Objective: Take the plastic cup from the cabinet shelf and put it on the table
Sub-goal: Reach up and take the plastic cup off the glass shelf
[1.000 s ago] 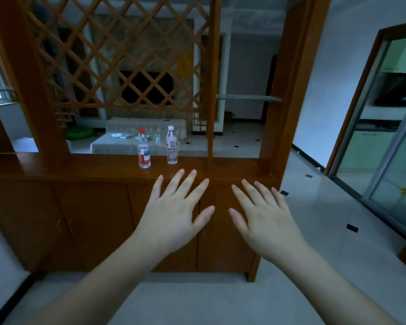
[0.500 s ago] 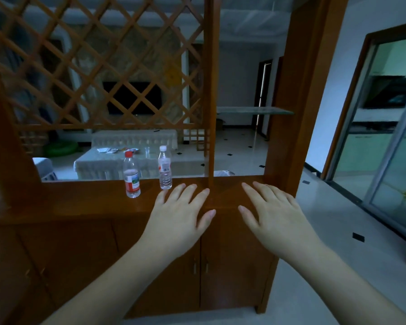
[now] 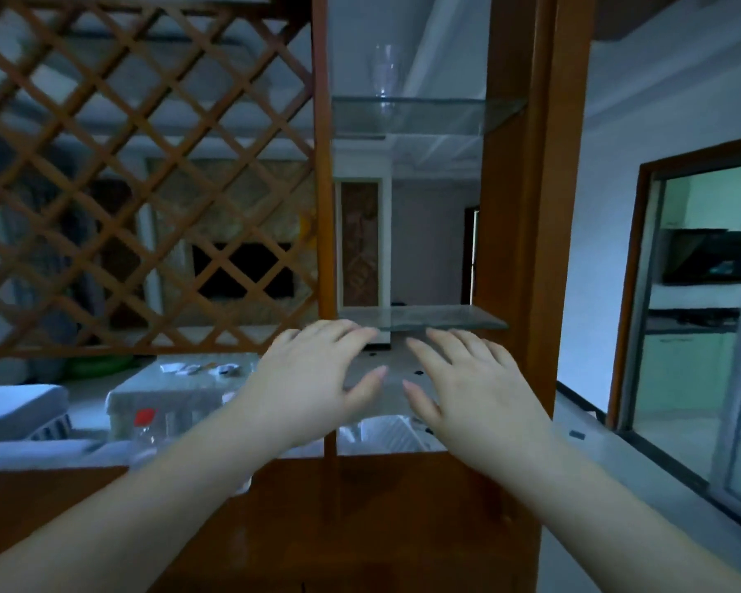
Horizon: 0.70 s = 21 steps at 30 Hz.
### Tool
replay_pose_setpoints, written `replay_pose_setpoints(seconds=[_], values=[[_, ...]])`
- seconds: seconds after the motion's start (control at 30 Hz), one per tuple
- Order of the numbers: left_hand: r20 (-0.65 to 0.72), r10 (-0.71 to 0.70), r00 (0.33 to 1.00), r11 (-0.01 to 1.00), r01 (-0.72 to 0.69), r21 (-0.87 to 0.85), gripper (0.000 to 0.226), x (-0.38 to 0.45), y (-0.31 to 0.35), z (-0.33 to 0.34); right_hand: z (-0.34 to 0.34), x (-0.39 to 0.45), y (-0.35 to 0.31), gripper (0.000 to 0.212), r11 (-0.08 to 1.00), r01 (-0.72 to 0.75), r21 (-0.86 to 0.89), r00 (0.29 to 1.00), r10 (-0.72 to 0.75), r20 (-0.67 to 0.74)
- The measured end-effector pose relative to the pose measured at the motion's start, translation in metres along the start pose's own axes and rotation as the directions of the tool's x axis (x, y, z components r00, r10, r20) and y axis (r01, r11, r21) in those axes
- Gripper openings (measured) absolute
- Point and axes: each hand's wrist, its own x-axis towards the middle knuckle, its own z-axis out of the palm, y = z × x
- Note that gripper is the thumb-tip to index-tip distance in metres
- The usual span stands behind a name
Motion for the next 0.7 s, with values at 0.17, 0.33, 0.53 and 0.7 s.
replay_pose_setpoints(seconds=[0.17, 0.33, 0.53, 0.7], values=[[-0.035, -0.034, 0.999, 0.996, 0.031, -0.086, 0.058, 0.069, -0.017, -0.024, -0.009, 0.067, 0.028, 0.056, 0.998, 0.055, 0.028, 0.992, -0.052, -0.111], [-0.071, -0.054, 0.996, 0.997, 0.050, -0.055, 0.054, 0.123, -0.048, -0.049, -0.012, 0.132, 0.039, 0.058, 0.997, 0.067, 0.035, 0.983, -0.060, -0.172], [-0.180, -0.064, 0.982, 0.997, 0.057, -0.045, 0.053, 0.172, -0.096, -0.078, -0.025, 0.207, 0.034, 0.059, 0.992, 0.070, 0.109, 0.974, -0.045, -0.221], [-0.258, -0.046, 0.965, 0.996, 0.026, -0.080, 0.046, 0.197, -0.138, -0.098, -0.040, 0.257, 0.029, 0.058, 0.995, 0.039, 0.094, 0.955, -0.009, -0.298]])
